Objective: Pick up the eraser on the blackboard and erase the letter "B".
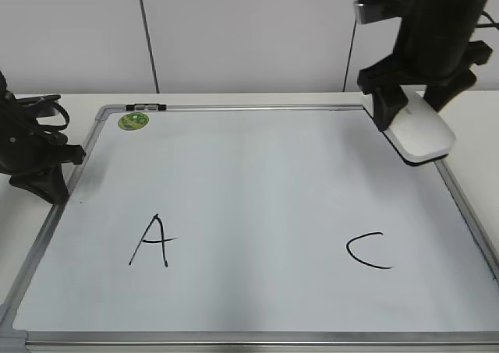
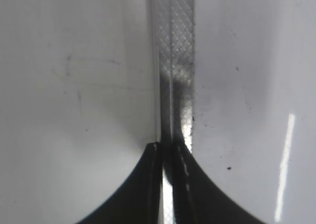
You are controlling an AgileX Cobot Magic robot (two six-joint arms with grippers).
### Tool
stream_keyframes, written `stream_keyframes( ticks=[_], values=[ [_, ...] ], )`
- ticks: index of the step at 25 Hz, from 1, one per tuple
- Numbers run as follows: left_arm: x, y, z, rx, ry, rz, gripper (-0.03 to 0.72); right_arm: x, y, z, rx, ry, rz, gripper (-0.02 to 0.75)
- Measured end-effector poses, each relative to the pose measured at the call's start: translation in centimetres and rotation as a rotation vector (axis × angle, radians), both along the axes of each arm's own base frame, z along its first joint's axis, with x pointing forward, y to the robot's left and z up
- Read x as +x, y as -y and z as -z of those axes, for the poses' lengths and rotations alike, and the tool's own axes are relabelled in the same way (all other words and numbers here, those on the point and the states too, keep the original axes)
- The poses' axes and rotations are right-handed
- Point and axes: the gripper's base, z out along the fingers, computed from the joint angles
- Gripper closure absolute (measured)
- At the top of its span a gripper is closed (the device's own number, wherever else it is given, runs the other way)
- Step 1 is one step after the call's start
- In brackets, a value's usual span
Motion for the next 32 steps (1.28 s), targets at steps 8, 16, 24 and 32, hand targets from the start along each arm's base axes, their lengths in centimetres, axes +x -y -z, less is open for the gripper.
stream_keyframes(
  ticks=[8, 16, 24, 32],
  values=[
    [0.0, 0.0, 0.0, 0.0, 0.0, 0.0, 0.678, -3.4, 5.7, 4.0, 0.085, 0.006, 0.167, 0.187],
    [0.0, 0.0, 0.0, 0.0, 0.0, 0.0, 0.678, -4.1, 8.5, 7.2, 0.107, 0.048, 0.255, 0.187],
    [0.0, 0.0, 0.0, 0.0, 0.0, 0.0, 0.678, -3.2, 8.8, 8.0, 0.119, 0.092, 0.248, 0.187],
    [0.0, 0.0, 0.0, 0.0, 0.0, 0.0, 0.678, -2.5, 9.1, 10.1, 0.11, 0.057, 0.224, 0.187]
  ],
)
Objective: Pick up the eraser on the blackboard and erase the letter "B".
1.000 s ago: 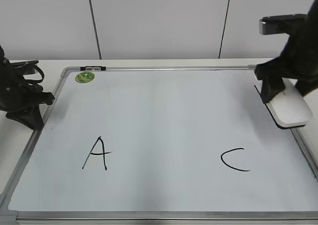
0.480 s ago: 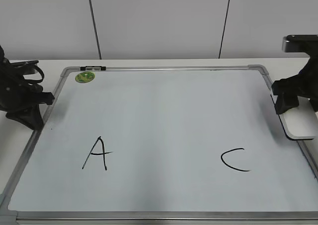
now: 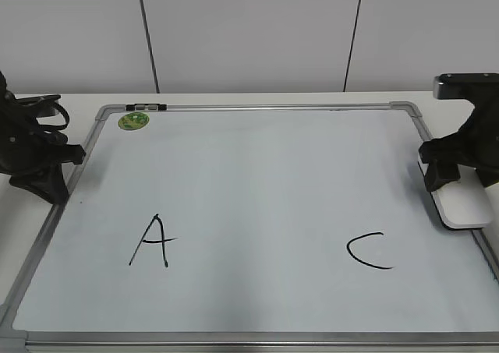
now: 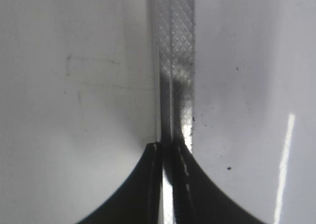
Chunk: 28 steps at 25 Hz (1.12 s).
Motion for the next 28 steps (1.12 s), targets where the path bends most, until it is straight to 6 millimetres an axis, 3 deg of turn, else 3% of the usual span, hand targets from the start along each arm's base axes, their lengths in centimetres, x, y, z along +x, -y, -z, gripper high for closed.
stream_keyframes(
  ticks=[22, 28],
  values=[
    [0.0, 0.0, 0.0, 0.0, 0.0, 0.0, 0.678, 1.3, -0.1, 2.3, 0.006, 0.025, -0.019, 0.186],
    [0.0, 0.0, 0.0, 0.0, 0.0, 0.0, 0.678, 1.8, -0.2, 2.3, 0.024, 0.036, -0.004, 0.132]
  ],
)
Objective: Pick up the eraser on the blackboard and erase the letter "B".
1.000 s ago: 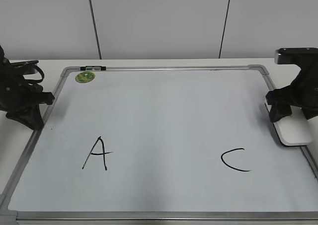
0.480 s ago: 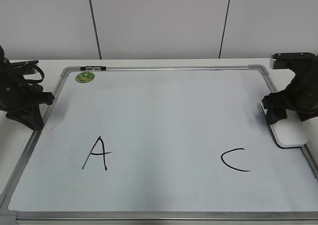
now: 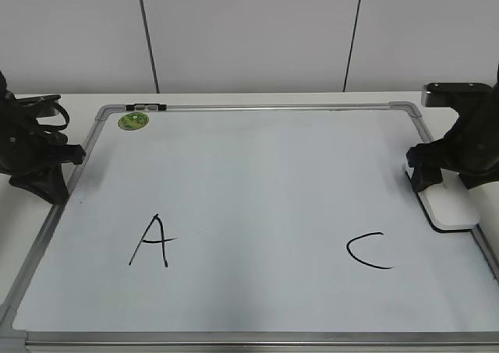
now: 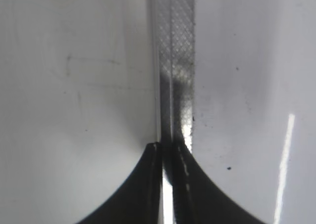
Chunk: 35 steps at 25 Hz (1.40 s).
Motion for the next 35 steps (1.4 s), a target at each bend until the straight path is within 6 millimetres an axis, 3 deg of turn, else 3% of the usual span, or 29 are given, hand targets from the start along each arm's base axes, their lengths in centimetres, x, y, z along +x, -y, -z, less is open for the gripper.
stream_keyframes(
  ticks=[7, 12, 14, 17, 20, 22, 28, 35],
  values=[
    [0.0, 0.0, 0.0, 0.0, -0.002, 0.0, 0.676, 1.5, 0.0, -2.5, 0.003, 0.025, -0.002, 0.129],
    [-0.1, 0.0, 0.0, -0.001, -0.009, 0.002, 0.656, 2.4, 0.0, -5.6, 0.005, 0.053, -0.008, 0.13],
    [0.1, 0.0, -0.2, -0.001, -0.006, 0.005, 0.621, 2.5, 0.0, -6.3, 0.002, 0.062, -0.019, 0.132],
    [0.4, 0.1, -0.9, -0.006, -0.011, 0.013, 0.508, 2.3, 0.0, -7.5, -0.007, 0.078, -0.045, 0.141],
    [1.3, 0.1, -2.4, -0.01, 0.014, 0.022, 0.377, 2.0, 0.0, -8.2, -0.012, 0.082, -0.059, 0.143],
    [1.8, 0.2, -3.3, -0.013, 0.025, 0.027, 0.332, 1.8, 0.0, -8.8, -0.013, 0.089, -0.063, 0.144],
    [1.8, 0.3, -8.5, -0.023, 0.071, 0.05, 0.304, 0.2, 0.0, -11.2, -0.015, 0.081, -0.073, 0.144],
    [-0.6, 0.2, -14.5, -0.013, 0.124, 0.074, 0.295, -2.8, -0.2, -15.5, -0.002, 0.107, -0.092, 0.145]
  ],
)
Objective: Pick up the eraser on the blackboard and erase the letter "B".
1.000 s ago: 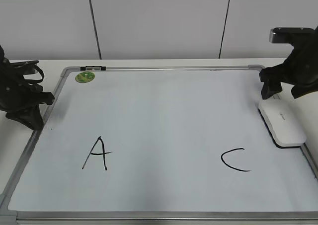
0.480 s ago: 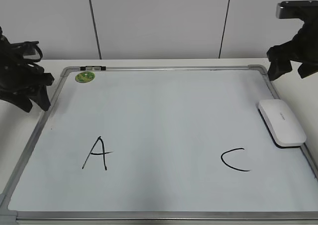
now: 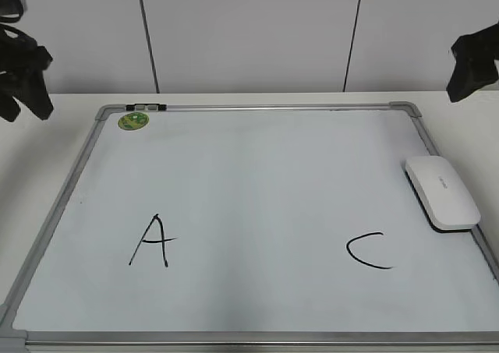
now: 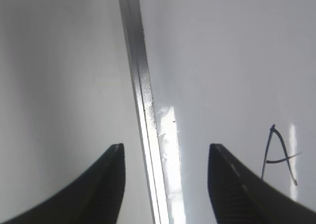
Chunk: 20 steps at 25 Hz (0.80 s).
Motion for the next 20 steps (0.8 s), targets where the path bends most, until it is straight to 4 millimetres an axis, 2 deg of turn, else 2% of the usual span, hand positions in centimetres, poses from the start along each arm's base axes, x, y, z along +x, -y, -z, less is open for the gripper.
stream_keyframes(
  ticks=[9, 20],
  values=[
    [-3.4, 0.3, -6.5, -0.013, 0.149, 0.0, 0.282, -5.2, -0.9, -4.8, 0.09, -0.018, -0.057, 0.146],
    [-7.9, 4.6, -11.8, -0.051, 0.284, 0.111, 0.282, -10.2, -0.9, -9.6, 0.094, 0.14, -0.073, 0.146]
  ],
)
